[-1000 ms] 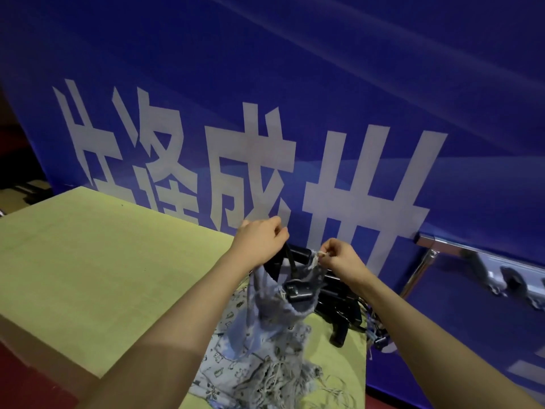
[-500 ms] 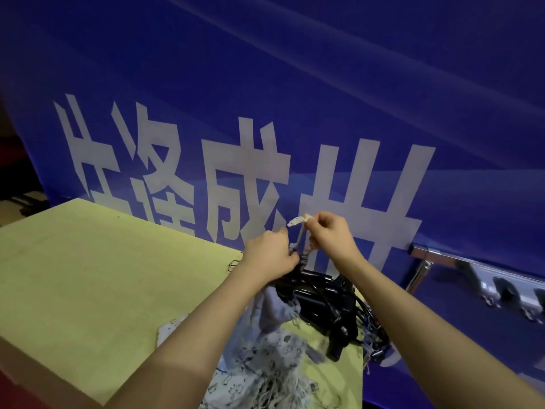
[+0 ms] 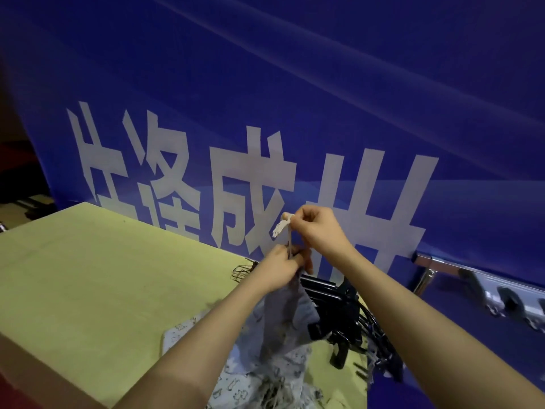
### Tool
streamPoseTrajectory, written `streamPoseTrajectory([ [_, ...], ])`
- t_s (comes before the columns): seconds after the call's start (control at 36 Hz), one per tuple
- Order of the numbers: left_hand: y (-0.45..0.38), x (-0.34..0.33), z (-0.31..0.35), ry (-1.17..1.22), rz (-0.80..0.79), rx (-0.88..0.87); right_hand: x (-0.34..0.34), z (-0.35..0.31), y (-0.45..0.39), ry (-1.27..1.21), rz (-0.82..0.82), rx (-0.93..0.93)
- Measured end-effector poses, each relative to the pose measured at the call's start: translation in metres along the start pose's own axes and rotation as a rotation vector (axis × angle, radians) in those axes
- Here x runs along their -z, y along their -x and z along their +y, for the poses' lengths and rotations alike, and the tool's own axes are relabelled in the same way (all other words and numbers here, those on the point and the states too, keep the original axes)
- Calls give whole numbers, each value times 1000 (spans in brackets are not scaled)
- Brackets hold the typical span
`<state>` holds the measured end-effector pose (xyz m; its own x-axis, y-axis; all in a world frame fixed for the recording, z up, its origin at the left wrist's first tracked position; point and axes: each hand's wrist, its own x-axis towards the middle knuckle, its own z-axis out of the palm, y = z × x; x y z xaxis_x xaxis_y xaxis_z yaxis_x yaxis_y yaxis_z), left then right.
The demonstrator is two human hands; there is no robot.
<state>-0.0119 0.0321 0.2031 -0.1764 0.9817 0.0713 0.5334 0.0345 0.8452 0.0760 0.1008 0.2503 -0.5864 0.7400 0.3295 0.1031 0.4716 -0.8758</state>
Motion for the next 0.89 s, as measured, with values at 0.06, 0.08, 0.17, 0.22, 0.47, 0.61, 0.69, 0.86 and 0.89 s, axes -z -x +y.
streamPoseTrajectory([
  [0.06,0,-3,-2,45,14,-8,0,-4,0,24,22,38],
  [0.08,-1,-4,-2,65,20,-4,0,-6,0,32,41,58],
  [0.17,-2,-6,-5,68,40,6,2,-14,-2,-20,142,102],
  [0.22,-2,-7,-9,20,39,17,6,-22,-4,-91,228,122],
  [0.47,-3,-6,-27,-142,47,77,8,-40,-7,-142,428,168],
  [0.61,1,2,-21,-412,-49,19,5,-37,-4,-180,531,152],
  [0.69,-1,2,-19,-617,-83,-26,8,-34,2,-192,554,156],
  [0.86,2,-4,2,-745,48,-192,31,-35,17,-205,631,188],
  [0.89,2,-6,6,-769,60,-222,35,-37,20,-202,647,194],
])
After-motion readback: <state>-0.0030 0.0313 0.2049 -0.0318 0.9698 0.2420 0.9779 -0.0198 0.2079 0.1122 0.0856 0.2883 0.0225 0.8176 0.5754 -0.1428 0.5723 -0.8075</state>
